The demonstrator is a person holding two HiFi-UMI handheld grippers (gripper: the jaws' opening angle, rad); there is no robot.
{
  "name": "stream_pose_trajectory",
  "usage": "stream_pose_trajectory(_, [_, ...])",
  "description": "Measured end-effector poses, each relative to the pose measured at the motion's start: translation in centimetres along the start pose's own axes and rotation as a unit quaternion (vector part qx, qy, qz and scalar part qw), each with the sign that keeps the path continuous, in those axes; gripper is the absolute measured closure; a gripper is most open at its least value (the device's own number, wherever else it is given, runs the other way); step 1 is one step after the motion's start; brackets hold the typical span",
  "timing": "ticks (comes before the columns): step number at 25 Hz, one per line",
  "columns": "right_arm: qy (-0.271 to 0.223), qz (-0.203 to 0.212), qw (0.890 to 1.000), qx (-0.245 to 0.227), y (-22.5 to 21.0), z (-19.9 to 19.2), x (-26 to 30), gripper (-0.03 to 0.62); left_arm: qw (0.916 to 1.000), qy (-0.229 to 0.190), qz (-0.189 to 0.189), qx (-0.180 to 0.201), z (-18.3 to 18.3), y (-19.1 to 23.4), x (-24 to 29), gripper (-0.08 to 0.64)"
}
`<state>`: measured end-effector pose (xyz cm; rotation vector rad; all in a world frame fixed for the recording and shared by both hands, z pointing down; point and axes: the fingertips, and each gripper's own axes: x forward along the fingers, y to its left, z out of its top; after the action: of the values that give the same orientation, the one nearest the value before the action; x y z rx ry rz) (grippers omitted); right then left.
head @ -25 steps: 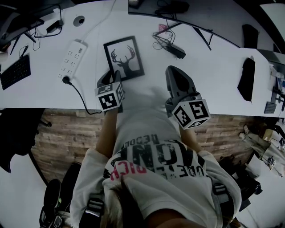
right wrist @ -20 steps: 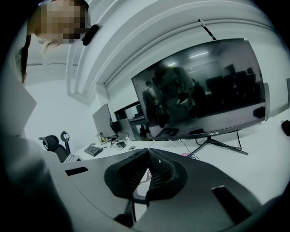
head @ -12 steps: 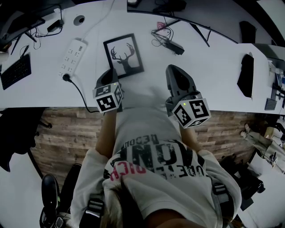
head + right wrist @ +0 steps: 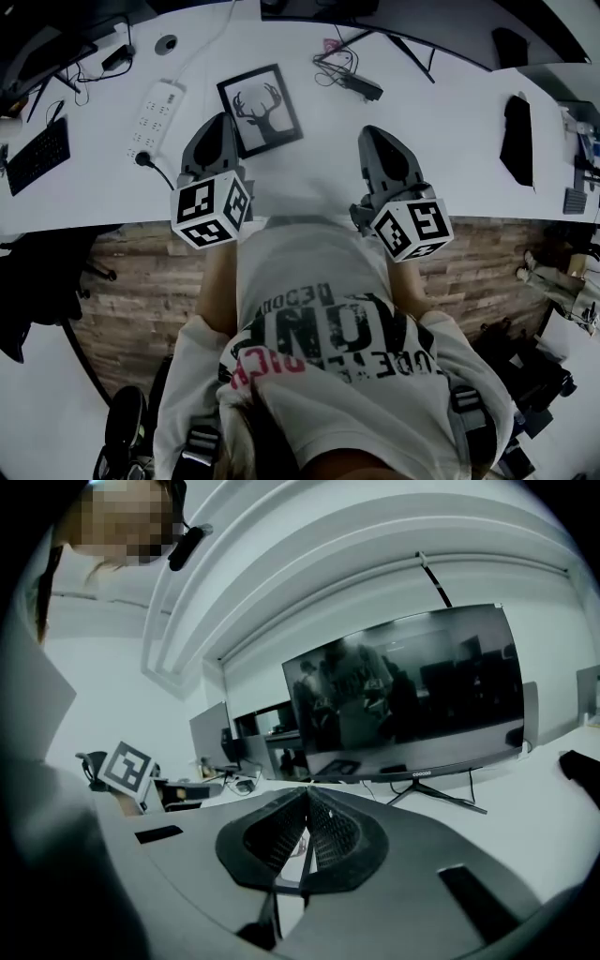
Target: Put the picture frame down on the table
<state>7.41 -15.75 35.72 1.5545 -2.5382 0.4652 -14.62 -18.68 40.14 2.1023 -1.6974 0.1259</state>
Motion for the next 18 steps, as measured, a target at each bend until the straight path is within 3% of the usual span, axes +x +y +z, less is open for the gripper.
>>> stream_pose_trajectory(7, [-0.034, -0.017, 0.999, -0.012, 0.7, 1.2, -1.7, 0.591, 0.993, -0.103, -0.038, 0.043, 6.4, -2.5, -4.3, 0.558])
stream_pose_trajectory(13, [-0.053, -0.025, 0.998, -0.014, 1.9, 1.7, -3.1, 0.591, 0.9869, -0.136, -0.059, 0.063, 8.1, -3.8, -7.9, 0.557])
stream_pose_trajectory(18, [-0.068, -0.024, 0.997, -0.019, 2.8, 2.3, -4.1, 0.591, 0.9823, -0.159, -0.052, 0.084, 8.0, -4.2, -10.2, 0.558])
